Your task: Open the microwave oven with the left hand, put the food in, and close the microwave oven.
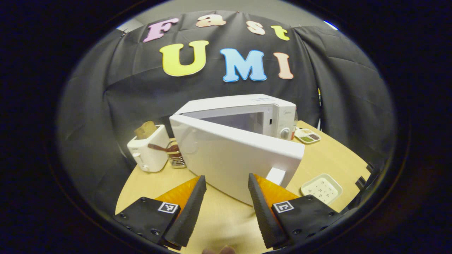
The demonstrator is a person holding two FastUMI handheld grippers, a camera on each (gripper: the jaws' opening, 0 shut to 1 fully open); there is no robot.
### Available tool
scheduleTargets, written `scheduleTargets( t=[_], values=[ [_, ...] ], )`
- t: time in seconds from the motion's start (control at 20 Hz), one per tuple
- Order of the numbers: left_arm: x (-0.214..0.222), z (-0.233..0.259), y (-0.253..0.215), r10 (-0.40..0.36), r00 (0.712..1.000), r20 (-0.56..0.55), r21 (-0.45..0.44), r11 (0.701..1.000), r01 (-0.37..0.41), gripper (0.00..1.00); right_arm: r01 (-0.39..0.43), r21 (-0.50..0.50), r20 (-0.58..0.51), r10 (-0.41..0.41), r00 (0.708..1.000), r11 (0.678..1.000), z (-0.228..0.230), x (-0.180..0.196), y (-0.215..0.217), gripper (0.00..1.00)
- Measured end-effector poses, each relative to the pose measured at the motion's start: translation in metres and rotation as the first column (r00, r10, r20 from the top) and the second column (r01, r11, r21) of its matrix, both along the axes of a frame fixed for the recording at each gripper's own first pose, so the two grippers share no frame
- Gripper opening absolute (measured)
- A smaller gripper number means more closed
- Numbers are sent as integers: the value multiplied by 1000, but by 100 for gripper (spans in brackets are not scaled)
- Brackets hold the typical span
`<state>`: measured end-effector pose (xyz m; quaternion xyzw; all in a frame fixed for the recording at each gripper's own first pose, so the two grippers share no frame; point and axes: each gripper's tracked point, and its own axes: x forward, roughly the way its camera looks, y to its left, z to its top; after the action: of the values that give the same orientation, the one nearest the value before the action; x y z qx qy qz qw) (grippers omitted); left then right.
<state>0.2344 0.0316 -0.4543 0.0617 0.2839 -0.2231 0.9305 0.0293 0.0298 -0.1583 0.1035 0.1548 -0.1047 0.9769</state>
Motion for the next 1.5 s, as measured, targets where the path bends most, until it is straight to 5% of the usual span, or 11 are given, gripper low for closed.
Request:
scheduleTargets(
  t=[0.5, 0.85, 1.5],
  values=[
    [88, -16, -63, -120, 993, 18, -107, 987, 122, 82, 137, -24, -89, -138, 986, 990, -22, 13, 6, 98],
    [142, -23, -103, -131, 990, 55, -119, 983, 137, 81, 204, -52, -131, -210, 969, 978, -32, 13, -10, 98],
    [177, -23, -127, -111, 990, 84, -160, 979, 124, 83, 186, -18, -161, -187, 969, 982, -46, 36, -5, 98]
  ],
)
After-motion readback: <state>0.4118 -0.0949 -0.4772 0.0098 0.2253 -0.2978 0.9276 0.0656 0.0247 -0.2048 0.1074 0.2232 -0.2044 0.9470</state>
